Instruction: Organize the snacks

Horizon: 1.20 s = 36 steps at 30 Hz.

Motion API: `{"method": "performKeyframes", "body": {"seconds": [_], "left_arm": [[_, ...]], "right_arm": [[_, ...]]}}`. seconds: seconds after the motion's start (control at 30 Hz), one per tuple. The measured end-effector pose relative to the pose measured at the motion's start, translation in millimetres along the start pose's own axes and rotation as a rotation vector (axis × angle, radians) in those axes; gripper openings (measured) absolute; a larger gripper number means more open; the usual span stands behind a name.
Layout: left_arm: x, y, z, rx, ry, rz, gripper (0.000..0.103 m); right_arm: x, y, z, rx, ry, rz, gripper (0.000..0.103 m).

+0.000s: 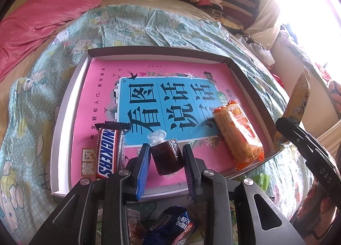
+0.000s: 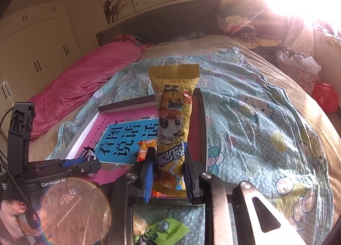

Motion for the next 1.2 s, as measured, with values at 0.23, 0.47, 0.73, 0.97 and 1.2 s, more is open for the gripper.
{"method": "performKeyframes", "body": {"seconds": [0.23, 0.47, 0.73, 0.97, 1.2], "left_arm": [[-2, 2, -2, 0.007, -0.004, -0.006, 0.032], [-2, 3, -1, 0.002, -0.005, -0.007, 0.032], [-3, 3, 1, -0.004, -0.003, -0.011, 0.032], [-3, 3, 1, -0.004, 0.001, -0.01, 0.032], [-4, 3, 2, -0.004, 0.002, -0.016, 0.032]], "right_arm": [[-11, 3, 0, 0.005, 0.009, -0.033, 0.025], [-17, 8, -2, 0.015, 0.007, -0.063, 0.025], [-20, 11, -4, 0.019, -0.006, -0.085, 0.025], [-26, 15, -9, 0.048, -0.015, -0.121, 0.025], [-24, 17, -17, 0.078, -0.04, -0.124, 0.025]]}}
Point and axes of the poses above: each gripper's, at about its wrist camera, not at the fingertips, and x roughly against the way its jaws point, z to its right, y to its underside, the point moved 1 cm from there along -x, roughly the way its jaws point, and after that the axes turned 15 degrees about y, right-handed, at the moved point
